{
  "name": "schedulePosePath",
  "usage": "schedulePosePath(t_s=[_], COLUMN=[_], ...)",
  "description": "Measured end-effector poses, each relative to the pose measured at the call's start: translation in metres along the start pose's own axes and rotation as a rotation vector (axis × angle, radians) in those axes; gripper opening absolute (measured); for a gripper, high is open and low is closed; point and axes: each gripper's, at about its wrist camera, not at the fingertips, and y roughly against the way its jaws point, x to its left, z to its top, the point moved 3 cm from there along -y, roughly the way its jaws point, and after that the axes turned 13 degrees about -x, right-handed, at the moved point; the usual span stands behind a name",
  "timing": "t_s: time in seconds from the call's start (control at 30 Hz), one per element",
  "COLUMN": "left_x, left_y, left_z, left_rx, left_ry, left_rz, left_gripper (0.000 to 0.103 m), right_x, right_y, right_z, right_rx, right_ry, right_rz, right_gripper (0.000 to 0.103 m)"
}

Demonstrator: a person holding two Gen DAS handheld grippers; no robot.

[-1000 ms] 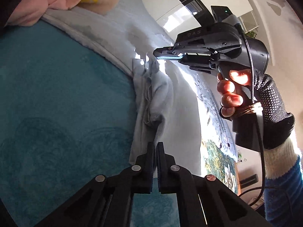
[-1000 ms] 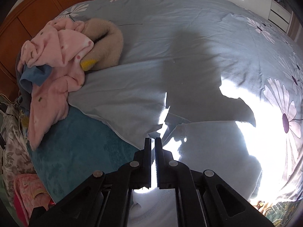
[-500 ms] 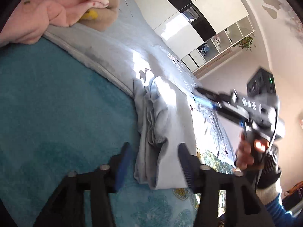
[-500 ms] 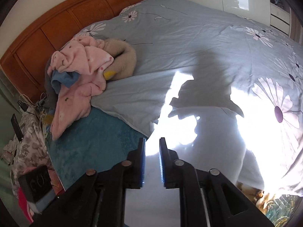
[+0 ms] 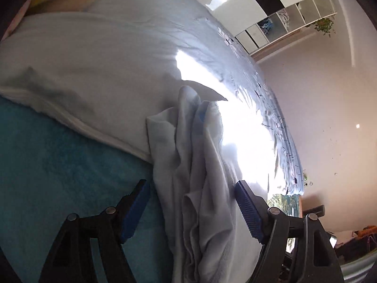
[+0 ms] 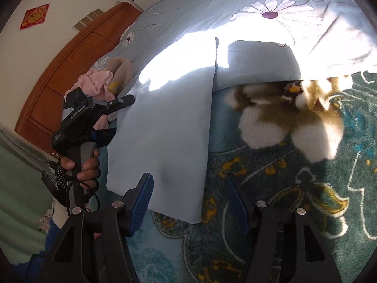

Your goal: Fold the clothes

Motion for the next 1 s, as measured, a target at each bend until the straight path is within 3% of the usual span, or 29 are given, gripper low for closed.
schedulePosePath(t_s=[0.17,0.23,0.3,0.37,0.47,0.67,0.8,0.87,1.0], left_x=[0.007,0.012,0.016,0.013,-0.002,-0.033,-0.057,-0.062,-0.05], left_y=[-0.004,-0.002,0.005,0.01,0.017,0.052,0.065,0.062,0.046], left_z=[0.007,0.006,0.0,-0.004,-0.008,-0.02,-0.054,-0.072,-0.095], left_rx=[-0.021,-0.051,-0.059,-0.071,-0.096,-0.121,-0.106,-0.071,-0.016], left_ry=[0.043,0.056,0.062,0.056,0.037,0.01,0.009,0.011,-0.034], left_rz=[-0.012,0.019,0.031,0.038,0.064,0.072,-0.014,-0.037,0.051], left_gripper=[0.074,0.06,0.041,0.029,0.022,0.016,0.016,0.016,0.016], right_x=[0.006,0.006,0.004,-0.005,-0.011,-0.023,-0.03,-0.042,-0.065], right_y=[-0.008,-0.006,-0.005,-0.007,0.007,0.034,0.053,0.052,0.049], right_z=[-0.004,-0.005,-0.007,-0.01,0.008,0.045,0.069,0.069,0.068], right_rx=[-0.041,-0.056,-0.072,-0.074,-0.055,-0.015,0.012,0.038,0.092], right_ry=[-0.041,-0.065,-0.109,-0.186,-0.172,-0.136,-0.111,-0.099,-0.076], right_rz=[0.079,0.113,0.125,0.127,0.153,0.205,0.24,0.21,0.146], right_gripper=[0.066,0.066,0.052,0.02,0.009,0.007,0.007,0.007,0.007])
